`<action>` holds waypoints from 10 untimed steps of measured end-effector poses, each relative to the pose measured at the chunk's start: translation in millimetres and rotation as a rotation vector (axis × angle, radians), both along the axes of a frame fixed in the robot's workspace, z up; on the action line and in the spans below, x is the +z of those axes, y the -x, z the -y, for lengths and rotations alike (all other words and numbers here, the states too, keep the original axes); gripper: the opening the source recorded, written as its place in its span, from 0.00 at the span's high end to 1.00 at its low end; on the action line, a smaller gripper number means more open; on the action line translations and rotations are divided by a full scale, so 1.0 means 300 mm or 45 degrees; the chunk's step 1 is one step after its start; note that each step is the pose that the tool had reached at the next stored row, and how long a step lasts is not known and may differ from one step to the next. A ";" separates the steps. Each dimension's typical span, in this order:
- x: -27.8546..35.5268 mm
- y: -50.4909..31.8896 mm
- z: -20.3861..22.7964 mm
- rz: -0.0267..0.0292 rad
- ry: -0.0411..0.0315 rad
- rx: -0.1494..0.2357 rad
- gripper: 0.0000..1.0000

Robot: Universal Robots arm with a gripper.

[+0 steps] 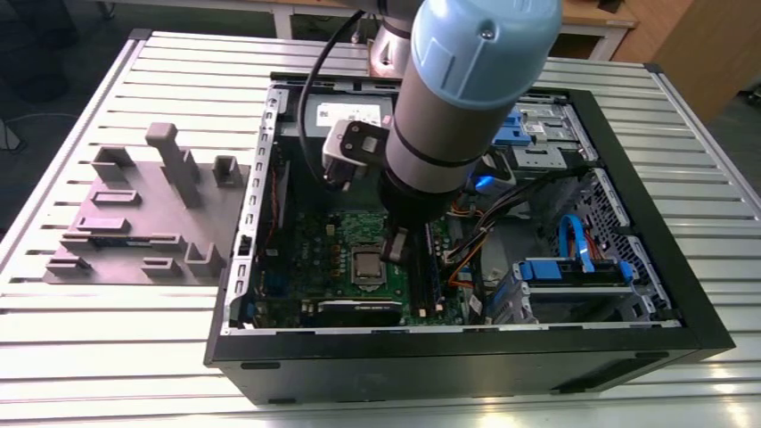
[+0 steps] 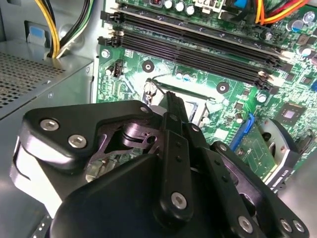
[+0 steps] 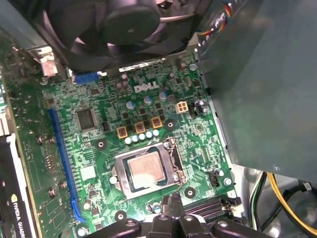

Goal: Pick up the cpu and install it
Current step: 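Install the first cpu locking lever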

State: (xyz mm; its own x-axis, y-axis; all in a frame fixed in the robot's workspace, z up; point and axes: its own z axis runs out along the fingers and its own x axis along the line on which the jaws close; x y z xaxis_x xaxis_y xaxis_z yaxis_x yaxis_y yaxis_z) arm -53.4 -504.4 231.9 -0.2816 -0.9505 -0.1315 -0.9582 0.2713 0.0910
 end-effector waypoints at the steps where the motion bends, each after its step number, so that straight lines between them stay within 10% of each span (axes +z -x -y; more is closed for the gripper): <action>1: -0.001 0.000 0.001 0.0000 0.0000 0.009 0.90; 10: -0.009 -0.014 0.001 0.0016 -0.0010 0.068 0.90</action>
State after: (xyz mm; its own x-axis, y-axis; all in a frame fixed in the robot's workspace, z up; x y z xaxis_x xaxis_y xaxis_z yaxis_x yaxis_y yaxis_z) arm -49.1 -504.7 229.1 -0.2305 -0.9640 -0.1325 -0.9714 0.2199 0.0900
